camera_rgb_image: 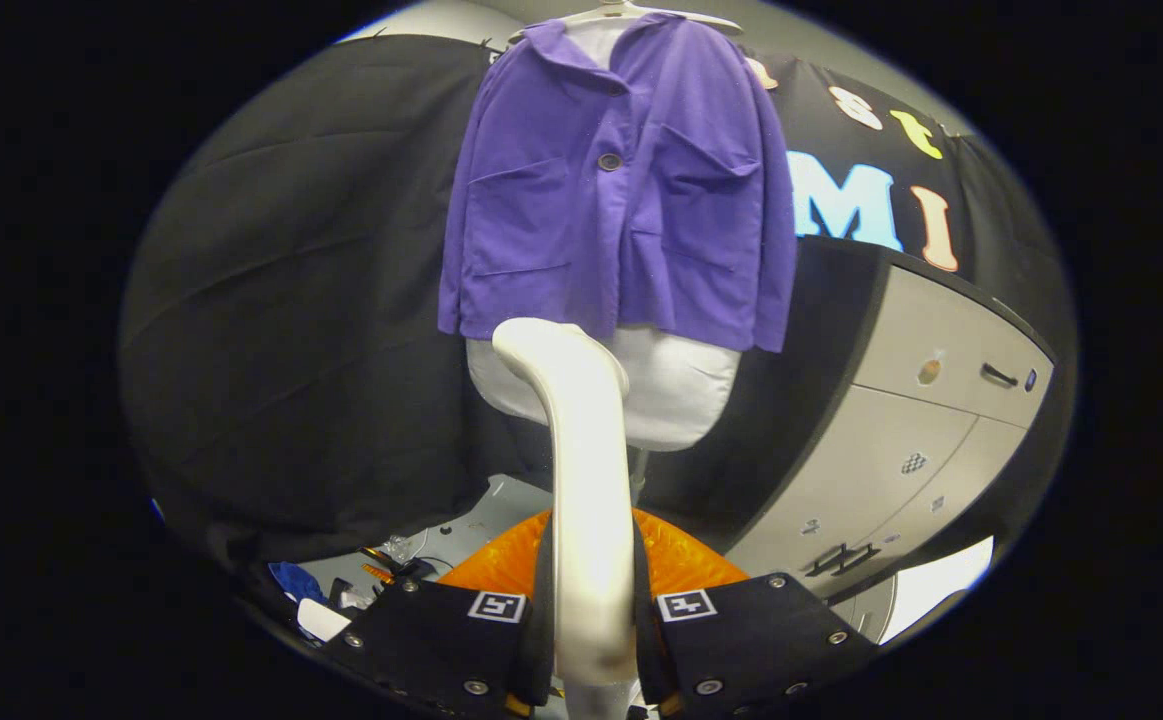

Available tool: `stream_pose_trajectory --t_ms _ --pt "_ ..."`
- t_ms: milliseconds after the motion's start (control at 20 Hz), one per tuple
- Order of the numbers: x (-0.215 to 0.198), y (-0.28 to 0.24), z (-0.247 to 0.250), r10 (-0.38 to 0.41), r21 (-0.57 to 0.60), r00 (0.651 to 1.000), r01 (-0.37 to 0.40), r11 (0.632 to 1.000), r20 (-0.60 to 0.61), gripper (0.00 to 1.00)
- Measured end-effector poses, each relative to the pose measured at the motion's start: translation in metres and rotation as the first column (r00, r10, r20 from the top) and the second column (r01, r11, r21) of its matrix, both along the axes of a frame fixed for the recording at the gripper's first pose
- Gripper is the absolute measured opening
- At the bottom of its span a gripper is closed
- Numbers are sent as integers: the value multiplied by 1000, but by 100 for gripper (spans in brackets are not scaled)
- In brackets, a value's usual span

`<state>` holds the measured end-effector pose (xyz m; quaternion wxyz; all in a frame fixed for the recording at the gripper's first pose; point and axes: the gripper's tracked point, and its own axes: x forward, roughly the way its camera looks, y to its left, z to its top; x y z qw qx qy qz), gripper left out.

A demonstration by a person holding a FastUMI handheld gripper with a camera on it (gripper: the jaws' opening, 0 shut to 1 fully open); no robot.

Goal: Iron the clothes twice with a garment steamer, once on the left side and once on the right side.

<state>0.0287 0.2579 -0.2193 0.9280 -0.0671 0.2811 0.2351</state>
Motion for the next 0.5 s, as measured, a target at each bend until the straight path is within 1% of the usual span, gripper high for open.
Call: stream_pose_trajectory --t_ms 150,350,500 --pt "-8 -47 16 -57 25 998 57 998 15 33" --pt "-15 -114 50 -143 81 988 139 987 50 33" --pt "-13 -167 86 -239 146 965 222 964 109 33"
